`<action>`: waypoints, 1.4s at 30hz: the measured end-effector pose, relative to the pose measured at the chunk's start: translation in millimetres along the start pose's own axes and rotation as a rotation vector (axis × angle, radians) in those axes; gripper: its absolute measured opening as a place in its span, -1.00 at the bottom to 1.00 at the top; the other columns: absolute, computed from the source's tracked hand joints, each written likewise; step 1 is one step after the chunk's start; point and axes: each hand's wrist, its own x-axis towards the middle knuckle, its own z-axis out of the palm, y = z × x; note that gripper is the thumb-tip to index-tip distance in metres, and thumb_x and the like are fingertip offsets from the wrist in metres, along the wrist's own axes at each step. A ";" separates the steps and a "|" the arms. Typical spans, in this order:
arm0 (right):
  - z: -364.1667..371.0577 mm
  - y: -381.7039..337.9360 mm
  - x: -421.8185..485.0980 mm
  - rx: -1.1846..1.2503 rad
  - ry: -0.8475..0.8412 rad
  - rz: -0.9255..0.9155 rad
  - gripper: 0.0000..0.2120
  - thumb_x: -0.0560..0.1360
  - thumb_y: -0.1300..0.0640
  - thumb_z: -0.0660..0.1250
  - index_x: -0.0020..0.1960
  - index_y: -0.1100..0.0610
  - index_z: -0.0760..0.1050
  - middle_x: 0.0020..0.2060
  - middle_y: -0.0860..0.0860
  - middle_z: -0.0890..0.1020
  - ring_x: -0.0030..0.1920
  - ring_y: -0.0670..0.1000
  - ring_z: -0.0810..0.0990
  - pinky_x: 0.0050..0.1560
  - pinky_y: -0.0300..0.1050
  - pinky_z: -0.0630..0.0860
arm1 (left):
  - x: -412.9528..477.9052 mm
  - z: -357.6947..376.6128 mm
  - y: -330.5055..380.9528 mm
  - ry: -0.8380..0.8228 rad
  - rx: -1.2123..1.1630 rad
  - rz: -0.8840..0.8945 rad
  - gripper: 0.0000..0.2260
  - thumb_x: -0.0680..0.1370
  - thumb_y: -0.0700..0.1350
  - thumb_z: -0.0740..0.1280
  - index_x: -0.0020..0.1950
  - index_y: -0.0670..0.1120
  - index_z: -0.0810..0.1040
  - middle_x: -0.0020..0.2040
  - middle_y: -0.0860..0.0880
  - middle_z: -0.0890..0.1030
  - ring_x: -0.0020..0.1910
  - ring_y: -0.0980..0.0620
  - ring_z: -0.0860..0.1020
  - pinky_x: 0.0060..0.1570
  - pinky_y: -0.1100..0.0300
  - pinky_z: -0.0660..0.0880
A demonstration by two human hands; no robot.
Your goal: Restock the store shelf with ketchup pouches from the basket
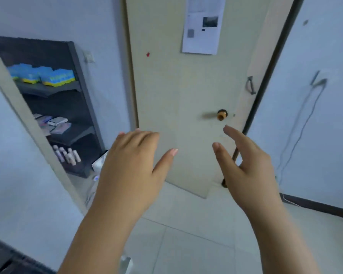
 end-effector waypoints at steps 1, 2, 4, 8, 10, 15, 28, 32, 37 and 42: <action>-11.5 12.7 9.5 -0.009 0.032 0.027 -0.48 0.60 -0.21 0.24 0.52 -0.09 0.37 0.41 -0.16 0.50 0.29 0.00 0.56 0.34 0.04 0.50 | 15.2 11.6 12.3 -0.004 0.005 0.035 -0.55 0.59 0.21 0.20 0.17 -0.13 0.60 0.12 -0.06 0.67 0.16 -0.15 0.56 0.33 -0.13 0.43; -22.9 25.2 19.3 -0.021 0.059 0.047 -0.47 0.60 -0.20 0.24 0.52 -0.08 0.37 0.45 -0.15 0.48 0.32 -0.03 0.54 0.36 0.00 0.47 | 30.2 22.1 25.1 -0.015 0.004 0.066 -0.54 0.59 0.21 0.20 0.20 -0.13 0.60 0.14 -0.07 0.67 0.17 -0.16 0.56 0.32 -0.13 0.44; -46.1 50.1 37.9 -0.052 0.115 0.077 -0.47 0.60 -0.20 0.24 0.53 -0.07 0.37 0.45 -0.14 0.49 0.27 -0.07 0.54 0.37 -0.03 0.45 | 59.3 42.7 51.5 -0.042 -0.020 0.119 -0.52 0.59 0.22 0.17 0.23 -0.13 0.59 0.17 -0.06 0.66 0.20 -0.15 0.55 0.31 -0.12 0.46; -91.3 100.2 68.8 -0.098 0.218 0.131 -0.48 0.60 -0.16 0.25 0.53 -0.05 0.38 0.48 -0.12 0.46 0.46 -0.04 0.45 0.47 0.05 0.39 | 111.8 90.1 103.5 -0.038 -0.102 0.218 -0.50 0.60 0.22 0.14 0.22 -0.15 0.59 0.17 -0.09 0.67 0.19 -0.16 0.58 0.29 -0.15 0.49; -110.8 124.3 80.9 -0.120 0.262 0.163 -0.49 0.61 -0.14 0.26 0.53 -0.05 0.38 0.48 -0.13 0.46 0.46 -0.08 0.44 0.43 -0.06 0.38 | 134.7 113.9 129.7 -0.047 -0.161 0.255 -0.51 0.61 0.22 0.18 0.26 -0.14 0.59 0.21 -0.09 0.66 0.23 -0.15 0.57 0.30 -0.14 0.49; -149.7 178.1 114.1 -0.196 0.349 0.248 -0.49 0.61 -0.12 0.26 0.53 -0.06 0.37 0.48 -0.15 0.46 0.47 -0.15 0.39 0.39 -0.17 0.36 | 193.0 172.4 191.2 -0.150 -0.429 0.267 -0.50 0.59 0.25 0.18 0.37 -0.03 0.54 0.34 0.05 0.58 0.37 0.02 0.47 0.26 0.14 0.38; -207.0 297.7 211.8 -0.531 0.559 0.504 -0.49 0.64 -0.12 0.26 0.56 -0.07 0.30 0.49 -0.17 0.43 0.53 -0.12 0.32 0.42 -0.24 0.25 | 324.0 336.4 356.3 -0.382 -0.594 0.700 -0.40 0.55 0.29 0.12 0.41 -0.06 0.51 0.36 0.00 0.56 0.36 -0.01 0.47 0.30 0.03 0.42; -252.6 329.3 211.8 -0.624 0.657 0.635 -0.49 0.64 -0.08 0.27 0.56 -0.02 0.32 0.50 -0.12 0.44 0.54 -0.10 0.31 0.44 -0.22 0.25 | 336.4 374.2 445.0 -0.431 -0.686 0.875 -0.47 0.59 0.23 0.18 0.38 -0.10 0.54 0.33 -0.02 0.59 0.36 -0.03 0.47 0.30 0.04 0.42; -313.1 387.4 195.8 -0.670 0.810 0.767 -0.53 0.64 -0.05 0.26 0.53 0.00 0.37 0.46 -0.07 0.49 0.45 0.00 0.45 0.43 0.02 0.42 | 326.5 425.8 553.7 -0.499 -0.741 1.096 -0.45 0.58 0.28 0.13 0.34 -0.08 0.55 0.26 0.01 0.62 0.29 -0.01 0.51 0.24 0.07 0.47; -383.4 464.0 186.6 -0.705 0.899 0.837 -0.53 0.64 -0.02 0.30 0.53 0.00 0.37 0.47 -0.08 0.48 0.52 -0.06 0.36 0.44 -0.15 0.32 | 312.3 476.0 669.9 -0.516 -0.781 1.221 -0.46 0.58 0.28 0.12 0.31 -0.07 0.57 0.22 0.02 0.64 0.24 -0.01 0.54 0.19 0.10 0.48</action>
